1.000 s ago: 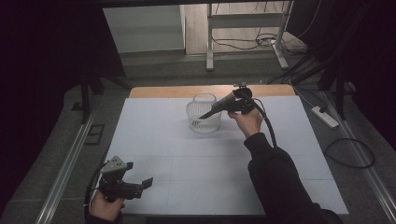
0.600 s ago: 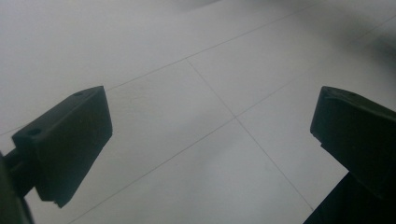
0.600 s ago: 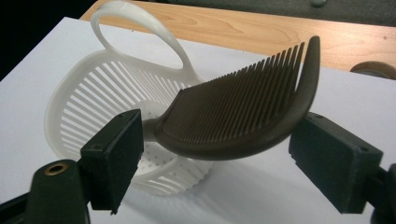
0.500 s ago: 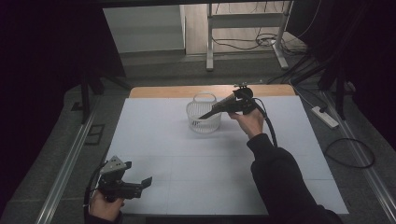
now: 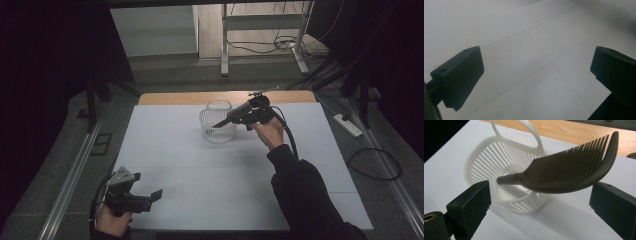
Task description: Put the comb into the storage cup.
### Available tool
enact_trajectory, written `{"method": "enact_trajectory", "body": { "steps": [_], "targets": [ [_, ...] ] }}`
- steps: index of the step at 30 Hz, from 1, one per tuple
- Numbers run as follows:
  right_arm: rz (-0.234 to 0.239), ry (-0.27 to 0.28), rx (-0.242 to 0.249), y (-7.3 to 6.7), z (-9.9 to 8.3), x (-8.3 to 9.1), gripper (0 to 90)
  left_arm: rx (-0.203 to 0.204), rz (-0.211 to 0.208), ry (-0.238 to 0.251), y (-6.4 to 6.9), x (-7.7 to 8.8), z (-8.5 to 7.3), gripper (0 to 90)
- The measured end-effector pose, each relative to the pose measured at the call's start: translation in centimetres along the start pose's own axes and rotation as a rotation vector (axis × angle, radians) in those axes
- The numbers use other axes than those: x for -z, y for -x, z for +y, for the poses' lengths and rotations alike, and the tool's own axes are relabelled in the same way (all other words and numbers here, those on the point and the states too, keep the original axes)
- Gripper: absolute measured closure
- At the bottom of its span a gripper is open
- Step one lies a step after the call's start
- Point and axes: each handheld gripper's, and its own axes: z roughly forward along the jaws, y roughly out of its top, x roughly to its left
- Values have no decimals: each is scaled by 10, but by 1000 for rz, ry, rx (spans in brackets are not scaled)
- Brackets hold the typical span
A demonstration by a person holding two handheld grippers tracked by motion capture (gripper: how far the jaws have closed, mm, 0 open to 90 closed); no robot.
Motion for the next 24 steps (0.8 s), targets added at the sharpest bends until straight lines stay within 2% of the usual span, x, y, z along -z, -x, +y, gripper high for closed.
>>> {"method": "enact_trajectory", "body": {
  "steps": [19,24],
  "targets": [
    [-11,4,90,-4,-13,15,1,22,-12,5,-3,1,-1,0],
    [-10,-11,129,-6,-19,16,0,32,-15,9,-4,1,-1,0]
  ]
}}
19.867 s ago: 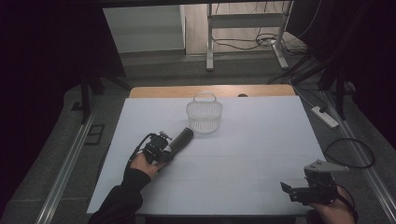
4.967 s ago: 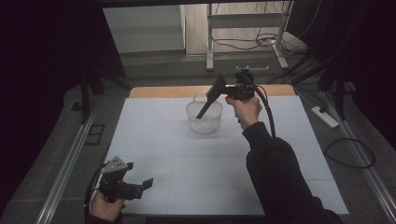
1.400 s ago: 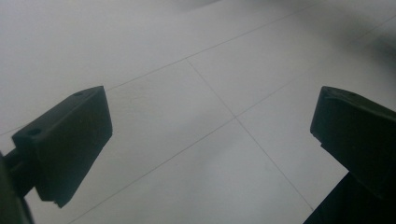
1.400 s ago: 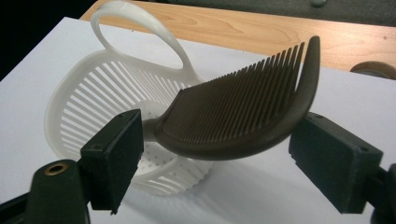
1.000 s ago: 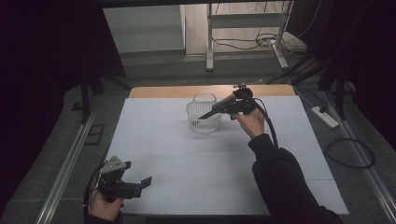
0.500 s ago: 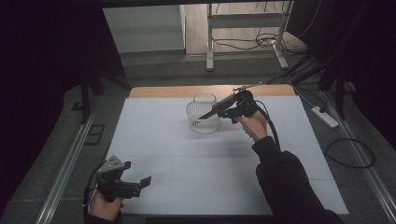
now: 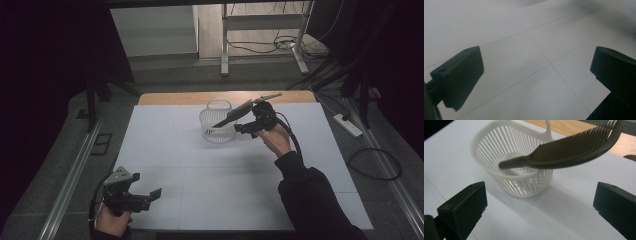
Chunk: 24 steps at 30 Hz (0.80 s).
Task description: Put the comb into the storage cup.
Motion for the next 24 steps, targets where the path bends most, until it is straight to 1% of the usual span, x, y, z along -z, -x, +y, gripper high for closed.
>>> {"method": "enact_trajectory", "body": {
  "steps": [2,14,20,24],
  "targets": [
    [-9,0,13,-1,-2,1,0,-2,2,0,0,0,0,0],
    [18,14,27,-4,-13,11,0,-2,-1,-4,0,-1,0,0],
    [25,3,43,-7,-19,13,0,-2,-2,-4,0,-1,0,0],
    [17,-8,52,-8,-22,13,0,-2,-2,-4,0,0,0,0]
  ]
}}
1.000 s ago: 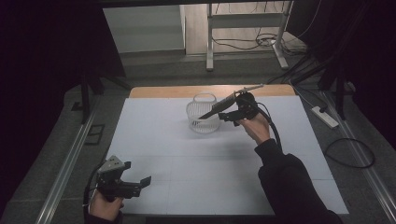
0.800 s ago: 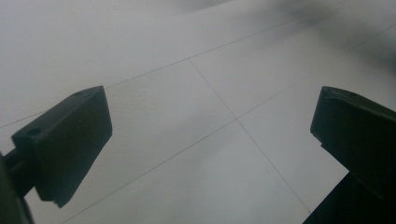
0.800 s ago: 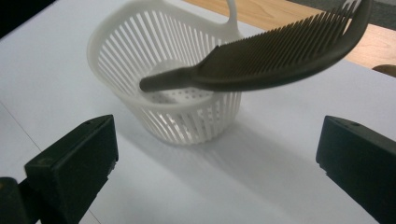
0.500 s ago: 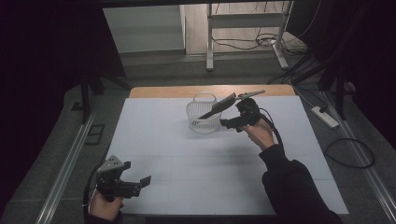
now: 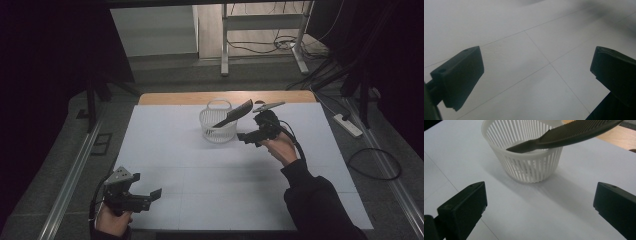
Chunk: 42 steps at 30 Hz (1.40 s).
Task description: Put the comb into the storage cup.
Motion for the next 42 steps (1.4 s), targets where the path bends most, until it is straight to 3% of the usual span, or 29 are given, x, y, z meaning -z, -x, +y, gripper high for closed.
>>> {"method": "enact_trajectory", "body": {
  "steps": [22,42],
  "targets": [
    [12,-15,35,-10,-12,13,0,0,-10,3,-1,1,-1,0],
    [0,11,56,-19,-24,27,0,4,-16,8,-1,1,-1,0]
  ]
}}
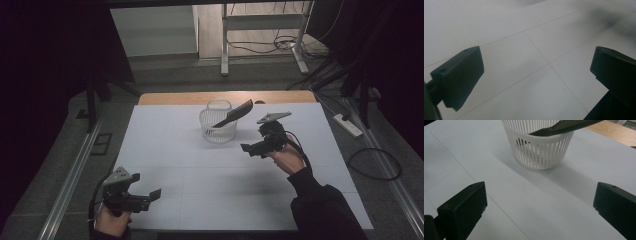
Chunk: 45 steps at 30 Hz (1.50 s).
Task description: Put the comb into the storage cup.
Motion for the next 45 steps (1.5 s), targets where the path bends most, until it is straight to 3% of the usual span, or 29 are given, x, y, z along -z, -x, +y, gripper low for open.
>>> {"method": "enact_trajectory", "body": {
  "steps": [27,36,45],
  "targets": [
    [13,6,18,-4,-22,24,0,0,-16,10,-1,1,-1,0],
    [-1,32,33,-6,-28,32,0,2,-20,15,-1,2,-1,0],
    [-11,19,41,-8,-35,37,0,0,-20,14,-1,2,-1,0]
  ]
}}
